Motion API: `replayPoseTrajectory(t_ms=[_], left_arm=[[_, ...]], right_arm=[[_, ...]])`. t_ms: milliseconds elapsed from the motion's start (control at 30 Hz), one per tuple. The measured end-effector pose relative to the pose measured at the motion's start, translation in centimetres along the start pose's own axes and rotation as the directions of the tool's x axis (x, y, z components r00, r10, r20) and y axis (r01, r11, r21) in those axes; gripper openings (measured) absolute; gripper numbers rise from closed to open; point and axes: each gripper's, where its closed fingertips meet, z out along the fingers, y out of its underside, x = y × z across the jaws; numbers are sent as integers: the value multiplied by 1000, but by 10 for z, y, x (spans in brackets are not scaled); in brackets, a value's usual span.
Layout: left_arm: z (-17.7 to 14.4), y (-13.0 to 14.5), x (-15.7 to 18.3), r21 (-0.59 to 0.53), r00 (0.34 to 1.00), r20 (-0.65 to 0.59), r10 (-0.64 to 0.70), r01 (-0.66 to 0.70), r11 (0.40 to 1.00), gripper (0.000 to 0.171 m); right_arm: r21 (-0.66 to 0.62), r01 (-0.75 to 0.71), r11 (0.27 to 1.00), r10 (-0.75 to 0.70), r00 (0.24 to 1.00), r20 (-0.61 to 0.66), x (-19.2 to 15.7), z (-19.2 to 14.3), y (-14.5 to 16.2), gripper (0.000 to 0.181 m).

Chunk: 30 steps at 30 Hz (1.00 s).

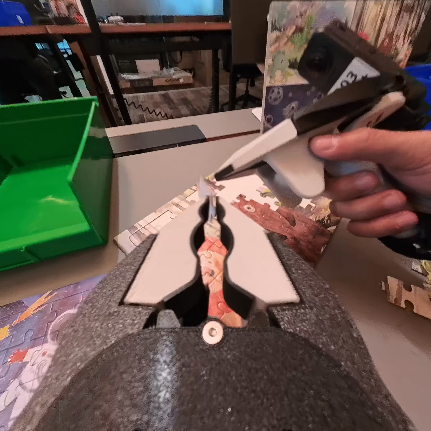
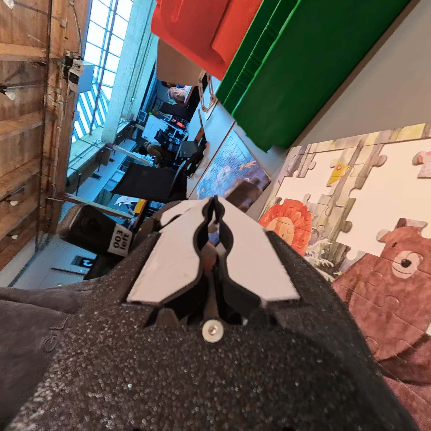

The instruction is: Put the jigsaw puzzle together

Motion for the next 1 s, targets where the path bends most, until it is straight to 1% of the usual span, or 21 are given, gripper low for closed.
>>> replayPoseTrajectory(t_ms=[33,67,133,167,233,267,300,333,367,400,433,500,533,600,667,733,800,900,1000], left_arm=[[-2,-4,-2,24,1000,3,-12,12,1000,0],[-4,-6,-3,42,999,-2,-32,32,999,0],[-3,-3,-6,27,996,-24,-87,88,996,0],[-3,3,-13,-3,993,-10,-116,116,993,0],[-3,18,-27,-74,984,16,-178,178,981,0],[-3,25,-27,-123,979,-5,-205,203,972,0],[-4,31,-23,-174,977,-35,-212,203,964,0],[-5,36,-18,-213,979,-69,-191,173,962,0],[-6,40,-12,-238,984,-101,-147,119,964,3],[-6,42,-4,-249,988,-127,-90,56,967,12],[-4,44,5,-254,987,-156,-32,-9,967,20],[1,49,28,-280,968,-236,82,-148,949,23],[5,52,38,-291,954,-270,129,-208,934,23],[13,57,59,-306,916,-359,176,-294,906,23],[22,61,71,-332,888,-417,193,-347,877,27],[32,66,72,-362,879,-422,222,-388,848,31],[39,72,70,-391,874,-420,245,-418,820,35],[45,75,76,-409,880,-417,226,-404,818,41],[47,77,81,-425,897,-394,203,-373,825,42]], right_arm=[[4,10,1000,-10,1000,-18,2,-1,0,0],[7,16,1000,-16,1000,-23,3,-3,0,0],[-9,11,1000,-11,1000,-18,4,-7,0,4],[15,16,1000,-16,1000,-26,5,-14,-5,5],[52,77,996,-72,993,-96,13,-32,-19,5],[27,137,990,-131,981,-145,18,-40,-22,6],[-41,201,979,-205,960,-189,25,-46,-19,9],[-153,271,950,-301,928,-222,33,-50,-11,14],[-314,328,891,-412,875,-255,47,-59,4,15],[-436,374,818,-519,807,-282,61,-71,14,20],[-499,414,761,-592,757,-275,68,-80,21,30],[-583,441,682,-655,724,-218,77,-89,40,32],[-602,456,656,-680,702,-209,84,-90,46,33],[-614,496,614,-718,675,-172,89,-84,53,29],[-622,501,602,-721,676,-154,91,-80,56,30],[-632,485,605,-709,688,-151,95,-81,59,30],[-642,478,600,-714,682,-160,101,-84,59,28],[-634,466,617,-695,701,-161,101,-86,57,29],[-640,461,615,-707,681,-189,105,-95,52,27]])
